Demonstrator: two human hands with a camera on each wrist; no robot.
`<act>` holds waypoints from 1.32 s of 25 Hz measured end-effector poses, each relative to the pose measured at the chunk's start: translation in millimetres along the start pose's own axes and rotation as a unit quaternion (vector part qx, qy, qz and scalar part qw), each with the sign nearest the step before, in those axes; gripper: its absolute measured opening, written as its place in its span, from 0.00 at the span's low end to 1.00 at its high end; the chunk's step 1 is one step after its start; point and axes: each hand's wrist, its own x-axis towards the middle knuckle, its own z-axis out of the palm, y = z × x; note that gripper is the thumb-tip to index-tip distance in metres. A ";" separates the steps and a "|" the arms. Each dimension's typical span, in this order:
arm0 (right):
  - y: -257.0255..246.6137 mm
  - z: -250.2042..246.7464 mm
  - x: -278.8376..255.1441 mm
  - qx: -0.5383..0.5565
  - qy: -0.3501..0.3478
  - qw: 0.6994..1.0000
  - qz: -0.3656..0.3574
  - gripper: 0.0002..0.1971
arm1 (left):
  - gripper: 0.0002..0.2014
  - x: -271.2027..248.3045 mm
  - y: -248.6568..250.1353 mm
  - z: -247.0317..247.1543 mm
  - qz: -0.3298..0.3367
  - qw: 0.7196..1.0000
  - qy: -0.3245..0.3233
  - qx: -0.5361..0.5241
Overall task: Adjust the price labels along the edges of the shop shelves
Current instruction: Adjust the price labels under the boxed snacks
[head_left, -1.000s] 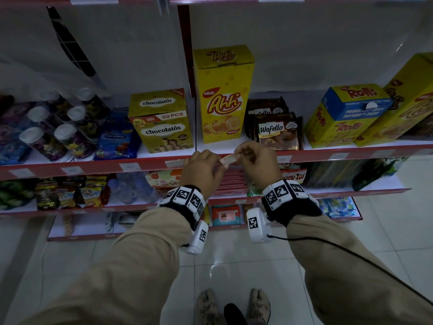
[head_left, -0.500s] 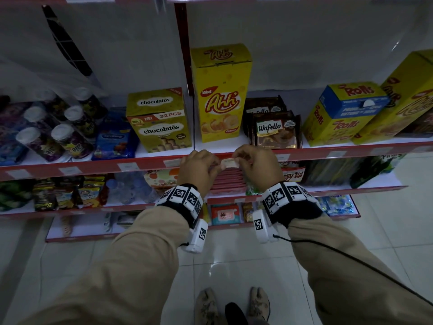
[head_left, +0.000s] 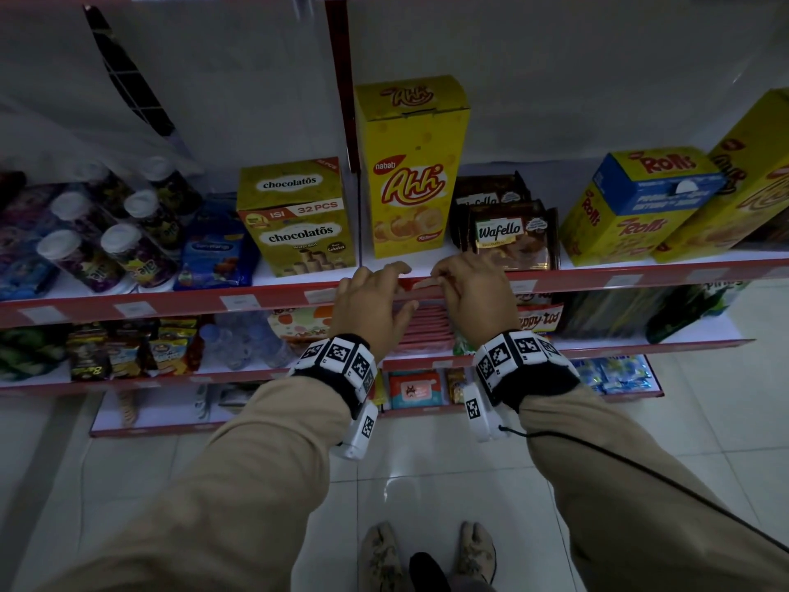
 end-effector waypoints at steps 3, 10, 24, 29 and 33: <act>0.4 0.8 -2.9 -0.014 -0.034 0.999 0.002 0.08 | 0.15 2.1 1.9 -0.2 0.014 0.997 -0.025 0.071; 2.6 0.3 -3.5 -0.047 -0.079 0.996 -0.008 0.07 | 0.13 4.1 2.7 2.0 0.008 0.991 -0.044 0.126; 5.6 2.3 -5.1 -0.101 -0.084 0.991 -0.020 0.09 | 0.14 2.9 3.8 4.6 0.011 0.989 -0.031 0.144; 7.4 -2.2 -12.2 -0.062 -0.060 0.996 -0.026 0.10 | 0.14 0.8 7.2 -1.6 0.016 0.989 -0.030 0.141; 6.8 -6.3 -14.5 -0.064 -0.058 0.996 -0.028 0.11 | 0.15 -4.0 6.7 -10.3 0.019 0.988 -0.033 0.150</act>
